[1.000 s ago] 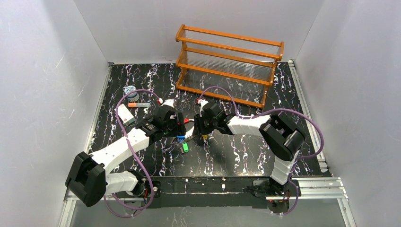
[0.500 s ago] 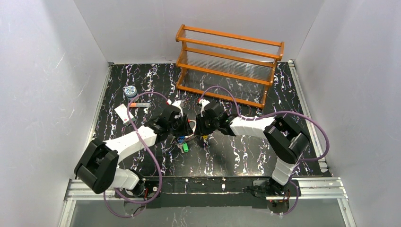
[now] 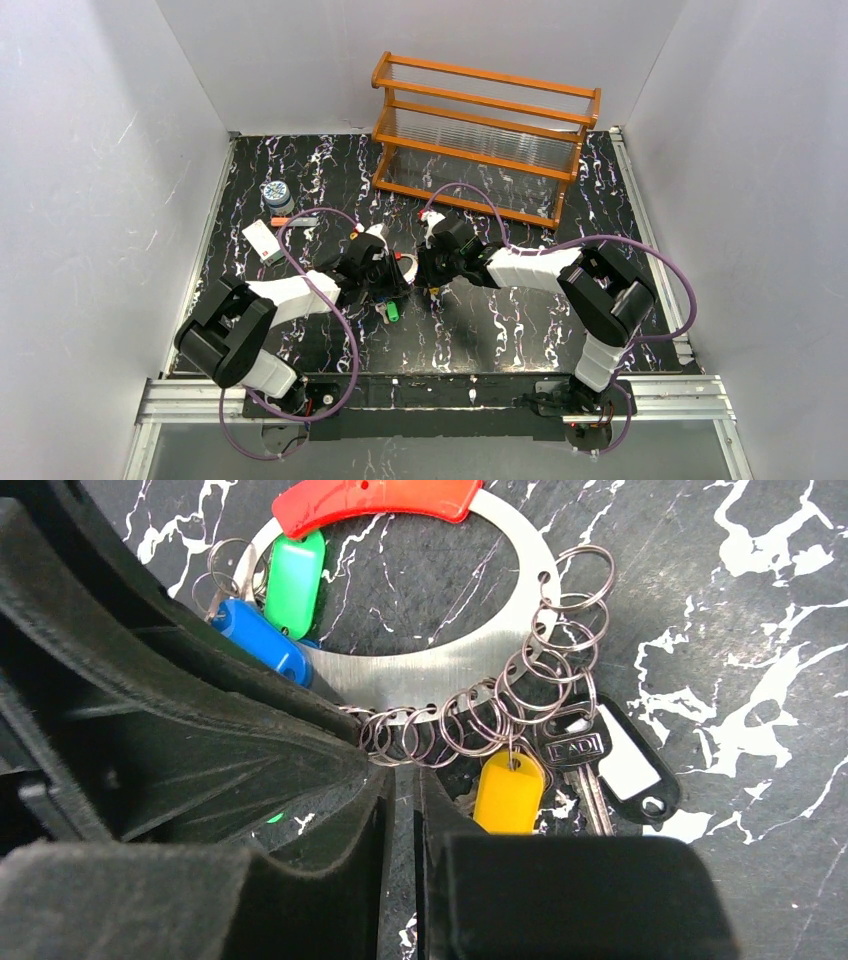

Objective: Put the keys on the keyring

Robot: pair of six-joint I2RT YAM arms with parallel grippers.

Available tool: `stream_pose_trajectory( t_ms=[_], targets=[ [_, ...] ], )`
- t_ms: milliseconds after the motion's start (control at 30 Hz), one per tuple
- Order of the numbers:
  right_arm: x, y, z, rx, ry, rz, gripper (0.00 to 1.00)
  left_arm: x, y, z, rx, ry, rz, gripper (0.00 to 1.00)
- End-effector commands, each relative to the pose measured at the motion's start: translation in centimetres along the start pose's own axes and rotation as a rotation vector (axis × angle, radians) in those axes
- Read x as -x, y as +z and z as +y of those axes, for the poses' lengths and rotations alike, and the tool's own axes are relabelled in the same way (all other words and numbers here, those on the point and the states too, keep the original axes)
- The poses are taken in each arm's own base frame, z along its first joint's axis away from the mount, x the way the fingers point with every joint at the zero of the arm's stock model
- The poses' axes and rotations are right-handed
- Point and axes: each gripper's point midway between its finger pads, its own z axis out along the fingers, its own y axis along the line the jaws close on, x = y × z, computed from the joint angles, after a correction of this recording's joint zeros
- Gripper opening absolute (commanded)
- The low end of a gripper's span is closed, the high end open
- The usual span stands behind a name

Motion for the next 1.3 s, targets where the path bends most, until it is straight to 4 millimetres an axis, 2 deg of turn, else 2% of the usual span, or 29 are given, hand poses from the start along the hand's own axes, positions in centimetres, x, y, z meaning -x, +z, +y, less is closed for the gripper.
stream_pose_trajectory(
  t_ms=[0, 100, 333, 467, 633, 800, 900, 1100, 1267],
  targets=[
    [0.3, -0.1, 0.8, 0.040, -0.017, 0.012, 0.19, -0.6, 0.5, 1.0, 0.020, -0.015, -0.002, 0.13],
    [-0.3, 0.3, 0.9, 0.056, -0.003, 0.031, 0.15, -0.8, 0.3, 2.1, 0.067, -0.009, -0.010, 0.08],
    [-0.7, 0.9, 1.4, 0.072, -0.028, 0.045, 0.15, -1.2, 0.2, 3.1, 0.104, 0.003, -0.002, 0.00],
    [-1.3, 1.4, 1.1, 0.050, -0.048, 0.054, 0.22, -1.3, 0.1, 3.2, 0.110, 0.009, 0.000, 0.00],
    [-1.6, 1.7, 0.5, -0.004, -0.099, 0.040, 0.36, -1.1, -0.3, 3.2, 0.116, 0.017, -0.005, 0.00],
    [-0.6, 2.2, -0.1, -0.139, -0.203, -0.025, 0.50, -1.3, -0.6, 3.0, 0.106, 0.016, 0.008, 0.00],
    [-0.1, 2.3, -1.0, -0.256, -0.284, -0.053, 0.50, -1.7, -0.7, 3.2, 0.114, 0.017, 0.024, 0.00],
    [2.0, 1.4, -3.2, -0.426, -0.340, -0.122, 0.40, -2.3, -1.2, 3.7, 0.131, 0.022, 0.051, 0.00],
    [3.7, 1.1, -2.5, -0.408, -0.363, -0.156, 0.38, -2.6, -1.6, 3.9, 0.135, 0.023, 0.054, 0.03]
  ],
)
